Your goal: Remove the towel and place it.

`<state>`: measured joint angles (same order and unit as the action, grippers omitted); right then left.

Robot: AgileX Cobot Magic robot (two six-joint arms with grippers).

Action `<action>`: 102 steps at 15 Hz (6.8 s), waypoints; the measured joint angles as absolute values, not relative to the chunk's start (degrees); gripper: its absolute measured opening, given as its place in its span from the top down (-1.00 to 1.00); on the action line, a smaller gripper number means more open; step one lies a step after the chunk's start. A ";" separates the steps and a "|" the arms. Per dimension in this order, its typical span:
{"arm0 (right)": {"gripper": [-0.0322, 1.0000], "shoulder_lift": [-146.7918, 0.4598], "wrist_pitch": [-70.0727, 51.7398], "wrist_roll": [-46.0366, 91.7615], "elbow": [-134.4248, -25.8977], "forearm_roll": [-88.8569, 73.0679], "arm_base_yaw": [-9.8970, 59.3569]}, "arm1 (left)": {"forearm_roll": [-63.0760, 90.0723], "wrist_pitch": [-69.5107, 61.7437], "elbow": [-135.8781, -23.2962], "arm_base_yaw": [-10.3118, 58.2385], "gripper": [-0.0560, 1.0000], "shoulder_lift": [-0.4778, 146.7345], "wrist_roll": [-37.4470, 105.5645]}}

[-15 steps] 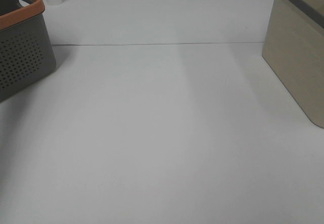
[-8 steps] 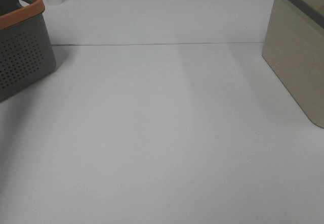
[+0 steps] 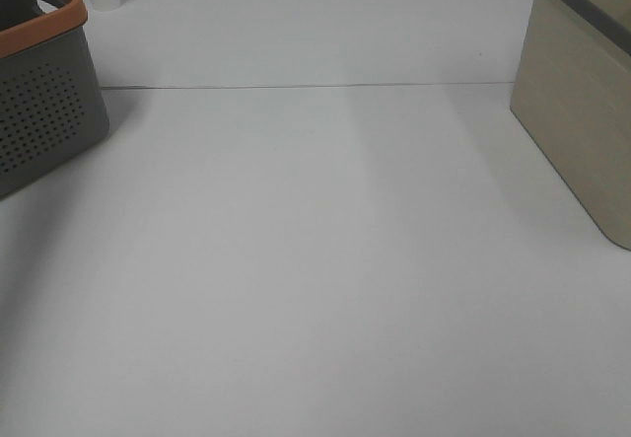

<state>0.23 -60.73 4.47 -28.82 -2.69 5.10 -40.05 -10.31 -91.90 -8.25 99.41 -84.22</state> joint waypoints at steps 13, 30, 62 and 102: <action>-0.45 0.23 -60.73 4.41 -28.82 -2.69 5.10 | -40.91 9.22 -112.07 -1.32 0.89 96.31 -84.11; -0.45 0.23 -60.73 4.41 -28.82 -2.75 5.10 | -67.09 32.95 -89.04 18.16 0.89 99.12 -87.78; -0.36 -100.55 -8.82 105.02 -45.38 -99.35 32.95 | -87.61 47.78 -77.69 18.16 0.89 99.18 -87.09; -0.33 -103.65 3.44 95.05 -58.27 -85.26 40.16 | -77.86 -9.17 -85.20 33.58 0.89 99.18 -75.46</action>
